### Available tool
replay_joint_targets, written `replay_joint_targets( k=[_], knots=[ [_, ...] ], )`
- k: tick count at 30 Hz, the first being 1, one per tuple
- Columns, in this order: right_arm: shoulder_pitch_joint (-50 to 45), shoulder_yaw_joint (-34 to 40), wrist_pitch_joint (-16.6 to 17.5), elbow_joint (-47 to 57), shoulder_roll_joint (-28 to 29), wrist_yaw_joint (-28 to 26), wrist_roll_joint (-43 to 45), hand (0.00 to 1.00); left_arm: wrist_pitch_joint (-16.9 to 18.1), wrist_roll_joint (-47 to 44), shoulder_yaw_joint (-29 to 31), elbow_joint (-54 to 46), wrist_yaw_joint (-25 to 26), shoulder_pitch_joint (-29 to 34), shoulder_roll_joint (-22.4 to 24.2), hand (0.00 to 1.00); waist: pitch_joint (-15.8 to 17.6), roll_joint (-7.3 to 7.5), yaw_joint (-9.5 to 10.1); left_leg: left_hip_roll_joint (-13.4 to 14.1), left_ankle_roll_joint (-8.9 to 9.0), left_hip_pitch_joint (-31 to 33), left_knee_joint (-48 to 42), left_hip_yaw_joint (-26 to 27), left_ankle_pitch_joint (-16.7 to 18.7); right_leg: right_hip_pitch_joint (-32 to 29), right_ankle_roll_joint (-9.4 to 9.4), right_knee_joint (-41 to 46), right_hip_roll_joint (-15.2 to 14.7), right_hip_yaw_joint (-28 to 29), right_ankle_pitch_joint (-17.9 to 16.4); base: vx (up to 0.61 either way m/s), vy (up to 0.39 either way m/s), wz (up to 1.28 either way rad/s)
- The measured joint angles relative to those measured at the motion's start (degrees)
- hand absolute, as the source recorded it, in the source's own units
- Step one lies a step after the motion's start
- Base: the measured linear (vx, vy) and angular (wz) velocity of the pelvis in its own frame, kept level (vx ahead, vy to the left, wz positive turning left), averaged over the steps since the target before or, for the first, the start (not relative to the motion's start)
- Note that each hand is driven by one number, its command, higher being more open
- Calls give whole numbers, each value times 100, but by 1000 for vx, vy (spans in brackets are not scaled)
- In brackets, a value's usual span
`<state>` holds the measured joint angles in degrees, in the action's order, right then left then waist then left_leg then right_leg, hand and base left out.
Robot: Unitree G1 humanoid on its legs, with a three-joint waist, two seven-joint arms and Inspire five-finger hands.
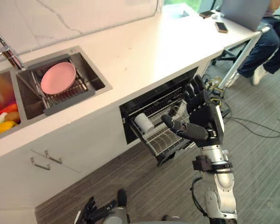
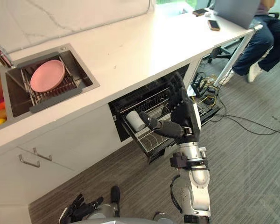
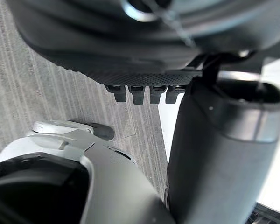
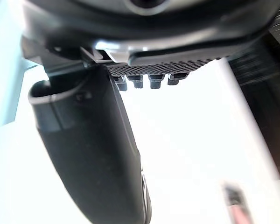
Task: Walk over to the sink, pick up the cup, carry it to the dishwasher, place the cup inside the dishwasher, then close the dishwasher door
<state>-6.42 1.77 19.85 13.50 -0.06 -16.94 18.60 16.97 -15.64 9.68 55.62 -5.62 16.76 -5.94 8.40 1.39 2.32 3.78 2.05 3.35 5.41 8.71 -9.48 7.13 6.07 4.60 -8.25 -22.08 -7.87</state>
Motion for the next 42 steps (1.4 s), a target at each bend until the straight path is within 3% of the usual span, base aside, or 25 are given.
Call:
replay_joint_targets(
  k=[4,8,11,13,16,18,19,20,21,22,23,24,25,27,28,30,32,34,42],
  knots=[
    [61,-53,-4,0,-94,98,272,100,0,-21,-12,41,410,24,49,100,-55,-24,20,-23,-24,20,-3,-85,-26,54,-1,-20,5,-97,6,6,-16,12],
    [77,35,-2,138,-331,488,240,100,-29,-295,162,34,503,38,213,100,-72,-114,5,-190,-115,260,2,-448,-119,220,14,-59,8,-703,7,-9,-19,70],
    [119,612,14,411,-676,1074,203,100,-33,-150,435,149,386,69,335,100,-39,-186,-21,-182,-241,266,-8,628,126,748,163,-287,-165,-1707,78,-1,56,162],
    [246,907,60,431,-827,1201,326,100,9,10,614,157,410,230,439,100,-79,-315,26,-293,-322,268,-7,508,-172,946,274,-252,-234,-1866,19,41,166,124],
    [463,775,158,496,-694,1208,390,100,-44,328,664,368,517,295,451,100,-73,-304,152,-602,-411,309,-4,347,-113,1016,342,-200,-437,-1975,-26,4,130,54],
    [413,673,169,504,-656,1240,371,100,-83,463,629,551,559,214,471,100,-68,-346,135,-646,-405,309,-4,273,-59,846,271,515,-649,-2056,-65,-23,116,50],
    [366,649,169,504,-630,1276,353,100,-128,570,574,612,562,130,431,100,-62,-362,99,-647,-340,272,-5,288,63,556,-84,1358,-906,-1896,-120,-12,112,44],
    [353,630,169,503,-631,1293,347,100,-135,588,541,610,563,111,400,100,-59,-361,80,-642,-301,255,-5,283,148,371,-299,1786,-995,-1671,-75,20,152,68],
    [355,591,171,504,-586,1305,194,100,-174,620,269,573,563,26,216,100,-31,-387,-33,-540,34,252,-1,178,470,-261,-427,2651,-733,-289,-112,44,98,72],
    [337,560,170,502,-533,1311,137,100,-183,618,179,574,564,-42,88,100,7,-287,-124,-537,284,249,-2,178,726,-410,-347,2645,-498,113,-307,88,77,86],
    [321,535,169,505,-461,1328,111,100,-183,617,142,577,566,-110,-29,100,46,-84,-210,-616,73,290,-277,220,727,-520,-303,2581,-463,422,-486,200,-30,66],
    [253,531,185,593,-500,1353,27,100,-190,622,146,563,570,-122,-94,100,103,-88,-179,-570,-322,171,-553,115,504,-565,-228,2482,-207,645,-790,251,-51,68],
    [63,527,190,597,-476,1371,46,100,-234,660,140,570,573,-158,-141,100,56,80,-189,-764,-557,-5,-415,-18,419,-633,-293,2145,-145,927,-942,232,-71,55],
    [-66,523,192,598,-479,1375,159,100,-211,789,130,514,587,-152,-119,100,31,87,-179,-779,-556,-84,-337,-81,411,-784,-303,1631,-6,983,-926,99,-54,43],
    [-177,526,264,608,-448,1375,335,100,-194,946,114,509,647,-102,-146,100,-4,75,-248,-804,-567,-117,-291,-226,422,-808,-342,1284,125,1153,-575,88,-58,39],
    [-193,574,384,633,-455,1404,433,100,-186,1009,112,528,678,-34,-115,100,-97,69,-250,-788,-441,-247,-6,-257,301,-769,-358,1101,195,1197,-479,110,-57,17],
    [-199,589,550,717,-452,1460,432,100,-197,1016,124,539,691,45,-59,100,-78,-26,-278,-713,-439,-255,-4,-315,262,-507,-374,667,319,1104,-212,140,-70,5],
    [-179,593,577,773,-463,1583,335,100,-199,1127,136,536,747,57,-56,100,-88,-26,-282,-674,-456,-307,-4,-326,276,-309,-405,389,390,1085,-100,142,-65,2],
    [-88,559,568,941,-475,2091,-74,100,-180,1369,124,475,1125,52,24,100,-195,-63,-286,-598,-418,-347,-3,-157,394,-205,-468,106,482,1252,-30,80,-40,-11]
  ],
)
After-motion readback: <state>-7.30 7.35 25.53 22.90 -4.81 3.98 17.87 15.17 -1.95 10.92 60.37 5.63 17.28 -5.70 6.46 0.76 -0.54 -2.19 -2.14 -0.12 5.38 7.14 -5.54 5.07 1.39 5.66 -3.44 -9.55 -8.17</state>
